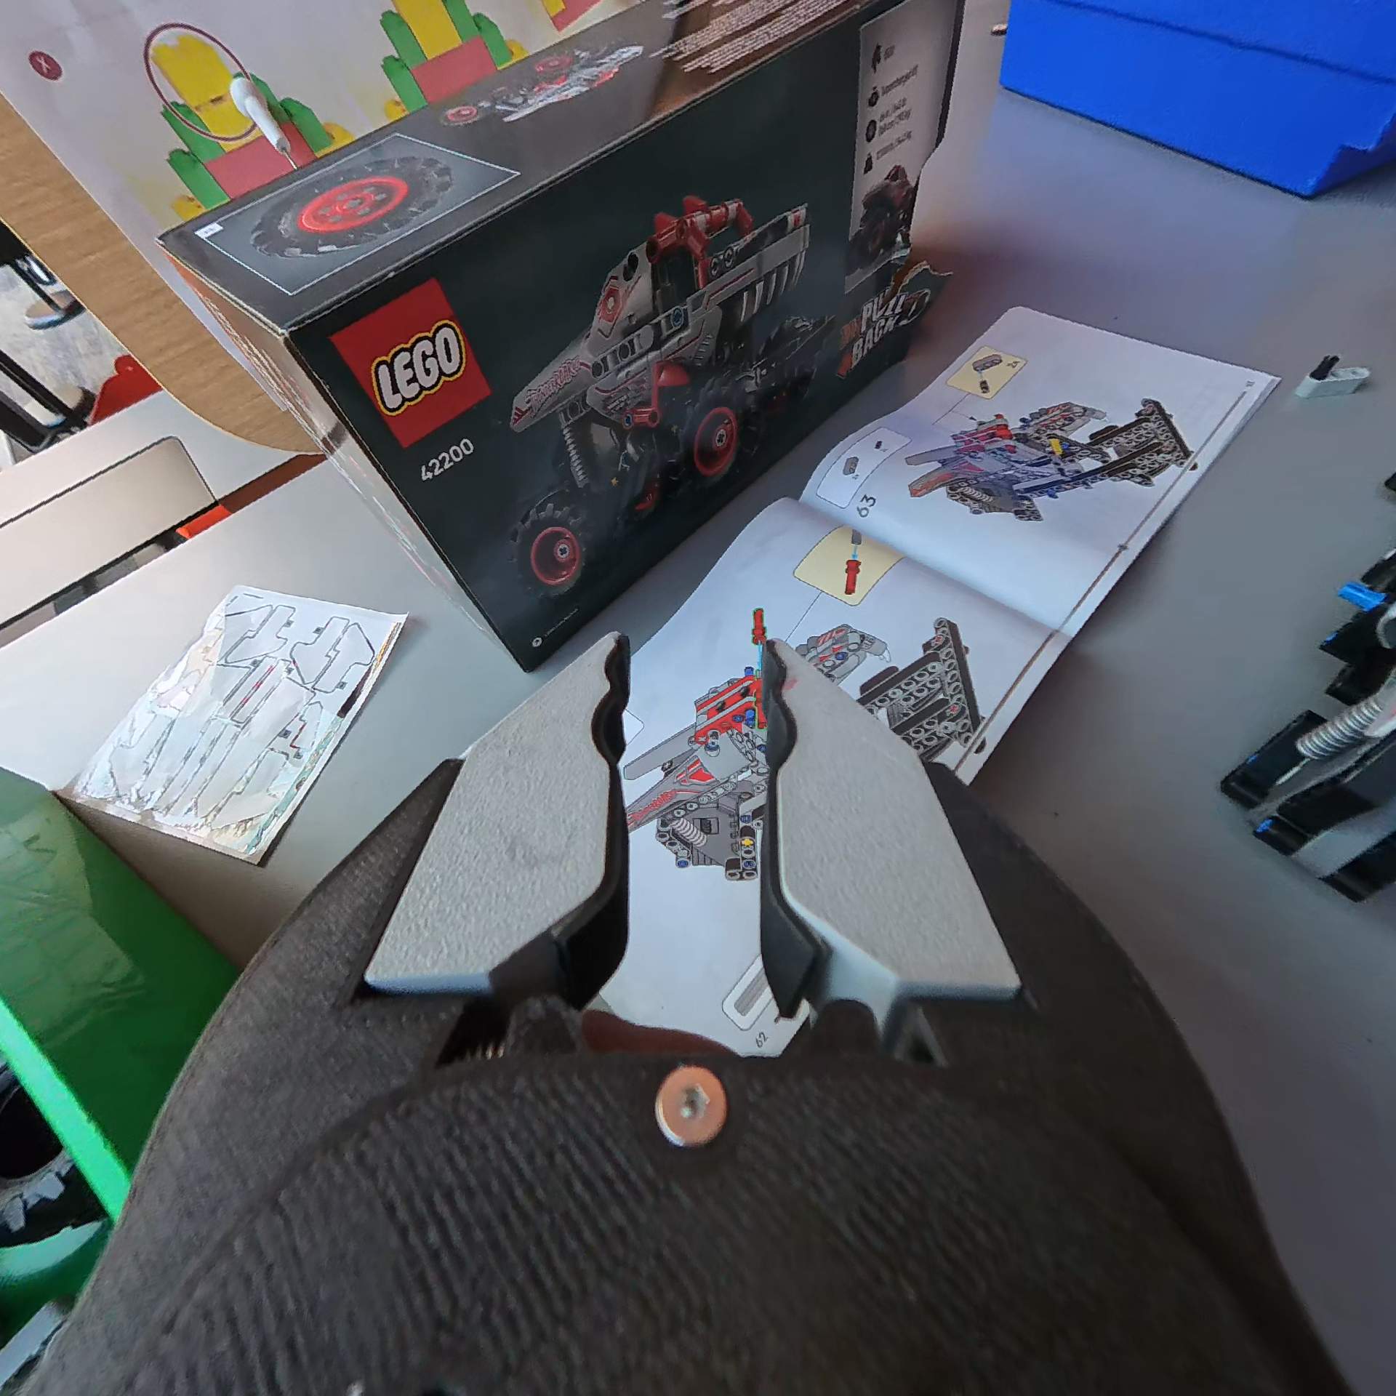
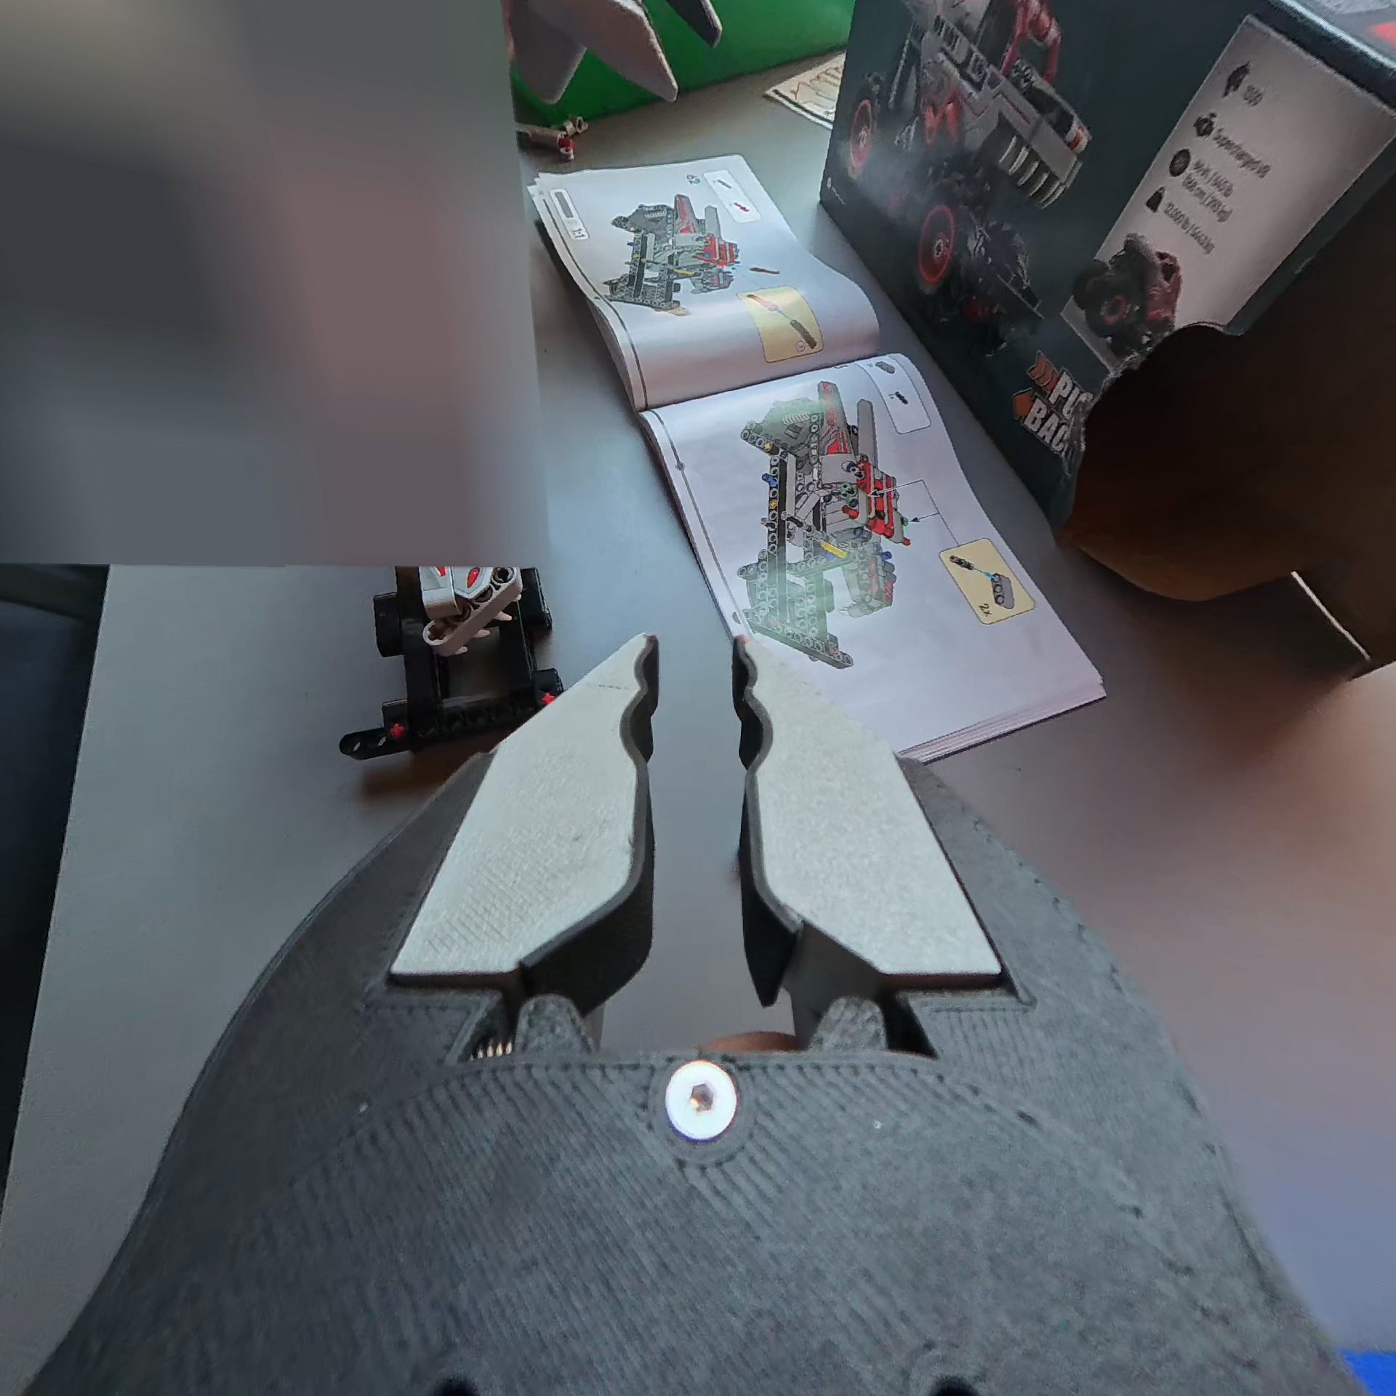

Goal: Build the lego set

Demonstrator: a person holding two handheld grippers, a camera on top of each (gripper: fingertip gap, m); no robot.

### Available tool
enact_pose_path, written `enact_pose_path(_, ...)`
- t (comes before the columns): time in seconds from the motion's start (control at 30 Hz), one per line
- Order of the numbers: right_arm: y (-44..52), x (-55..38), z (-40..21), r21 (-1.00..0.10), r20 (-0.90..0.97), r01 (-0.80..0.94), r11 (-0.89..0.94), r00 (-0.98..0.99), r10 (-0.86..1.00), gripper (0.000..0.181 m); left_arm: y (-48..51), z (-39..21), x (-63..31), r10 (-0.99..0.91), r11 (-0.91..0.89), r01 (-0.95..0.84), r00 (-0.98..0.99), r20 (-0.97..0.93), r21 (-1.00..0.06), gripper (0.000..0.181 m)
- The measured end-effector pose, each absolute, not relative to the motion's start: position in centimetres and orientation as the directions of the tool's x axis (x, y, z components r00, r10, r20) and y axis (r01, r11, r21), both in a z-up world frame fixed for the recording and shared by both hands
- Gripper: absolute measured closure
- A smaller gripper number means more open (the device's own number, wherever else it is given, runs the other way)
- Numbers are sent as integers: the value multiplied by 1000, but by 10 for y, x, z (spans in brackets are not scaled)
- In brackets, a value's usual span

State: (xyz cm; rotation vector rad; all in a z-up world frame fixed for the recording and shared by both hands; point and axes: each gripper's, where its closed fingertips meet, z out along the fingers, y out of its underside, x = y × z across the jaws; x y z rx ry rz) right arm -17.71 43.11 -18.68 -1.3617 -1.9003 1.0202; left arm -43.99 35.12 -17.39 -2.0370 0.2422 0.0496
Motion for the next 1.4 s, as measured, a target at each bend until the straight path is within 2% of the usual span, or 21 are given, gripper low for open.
enact_pose_path(0.43, 426, -178, -190, -840, 9, 509, 186, -330, 944, 164, 351, -174, -440, -151, -442, -189, 979, -135, -877, 149)
enact_pose_path(0.7, 384, -172, -179, -875, -12, 419, 240, -515, 857, 156, 352, -174, -439, -151, -443, -186, 980, -132, -877, 149)
enact_pose_path(0.9, 362, -170, -185, -876, -54, 413, 248, -595, 802, 154, 352, -174, -439, -152, -442, -185, 980, -130, -878, 149)
enact_pose_path(1.4, 358, -168, -181, -881, -15, 381, 281, -615, 788, 156, 353, -175, -441, -145, -446, -180, 981, -127, -877, 149)
